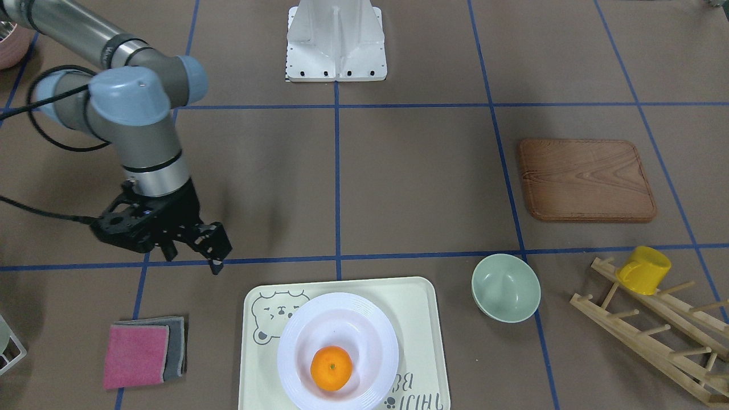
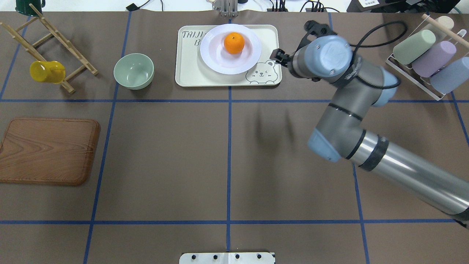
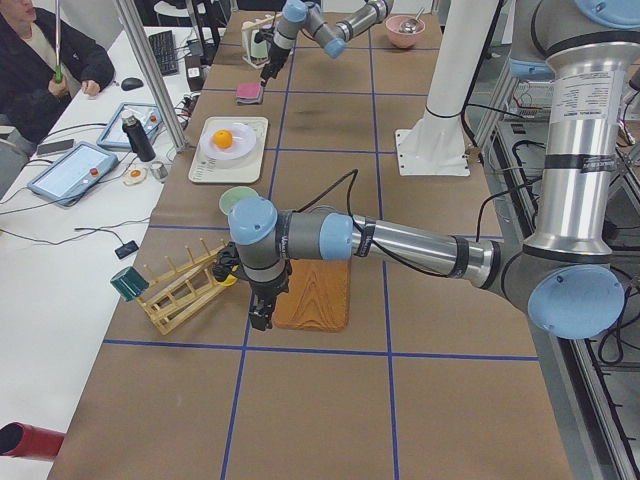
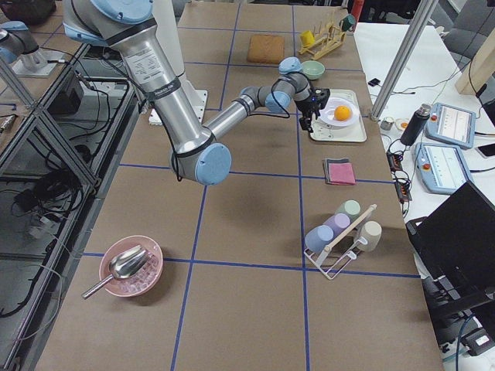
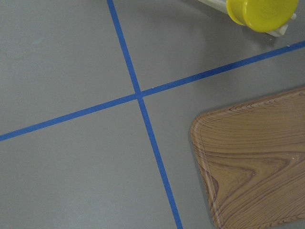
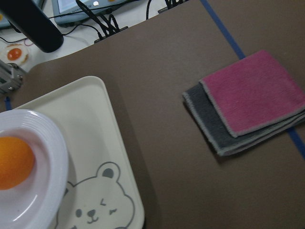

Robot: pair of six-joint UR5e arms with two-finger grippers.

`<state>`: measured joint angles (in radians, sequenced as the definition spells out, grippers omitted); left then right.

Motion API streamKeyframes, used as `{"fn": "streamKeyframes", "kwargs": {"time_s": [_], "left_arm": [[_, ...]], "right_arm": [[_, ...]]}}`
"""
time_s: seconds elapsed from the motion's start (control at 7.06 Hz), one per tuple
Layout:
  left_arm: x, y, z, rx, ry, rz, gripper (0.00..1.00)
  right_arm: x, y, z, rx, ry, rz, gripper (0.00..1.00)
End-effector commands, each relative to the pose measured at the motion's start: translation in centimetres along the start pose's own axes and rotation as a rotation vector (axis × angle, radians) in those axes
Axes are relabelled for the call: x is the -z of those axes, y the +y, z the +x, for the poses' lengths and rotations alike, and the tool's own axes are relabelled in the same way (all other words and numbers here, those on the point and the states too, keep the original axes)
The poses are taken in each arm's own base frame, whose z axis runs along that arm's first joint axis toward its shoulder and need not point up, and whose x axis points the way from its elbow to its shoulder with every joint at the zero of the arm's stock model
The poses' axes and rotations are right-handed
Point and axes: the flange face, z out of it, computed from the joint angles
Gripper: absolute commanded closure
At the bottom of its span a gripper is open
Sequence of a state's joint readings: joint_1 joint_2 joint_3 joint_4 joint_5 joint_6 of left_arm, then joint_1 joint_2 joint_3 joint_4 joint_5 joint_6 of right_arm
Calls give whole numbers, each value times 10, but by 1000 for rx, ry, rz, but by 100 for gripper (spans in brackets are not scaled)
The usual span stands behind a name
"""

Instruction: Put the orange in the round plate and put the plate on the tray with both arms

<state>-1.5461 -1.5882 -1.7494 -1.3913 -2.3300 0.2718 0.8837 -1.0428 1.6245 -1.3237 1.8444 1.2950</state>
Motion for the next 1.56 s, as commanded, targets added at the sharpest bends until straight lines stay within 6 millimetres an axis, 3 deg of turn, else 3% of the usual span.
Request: {"fn": "streamKeyframes", "kwargs": {"time_s": [0.0,0.14,0.43,0.71,0.85,0.99,1.13,1.42], "left_arm": [[-3,8,-1,8,10,-3,2],[-6,12,-3,15,9,-10,2],[5,19,-15,47,-5,7,2],[5,48,-17,54,-19,4,2],[7,48,-14,48,-22,9,2],[2,56,-17,61,-18,-3,2],[-1,59,-19,69,-16,-10,2],[-4,63,-20,74,-14,-16,2]], "right_arm": [[34,-69,130,229,26,-115,0],[44,-86,195,281,38,-140,0],[76,-99,339,398,41,-186,0],[96,-83,455,456,67,-221,0],[103,-66,499,438,69,-240,0],[103,-42,537,432,82,-266,0],[104,-32,553,409,87,-278,0],[105,-28,559,392,93,-287,0]]}}
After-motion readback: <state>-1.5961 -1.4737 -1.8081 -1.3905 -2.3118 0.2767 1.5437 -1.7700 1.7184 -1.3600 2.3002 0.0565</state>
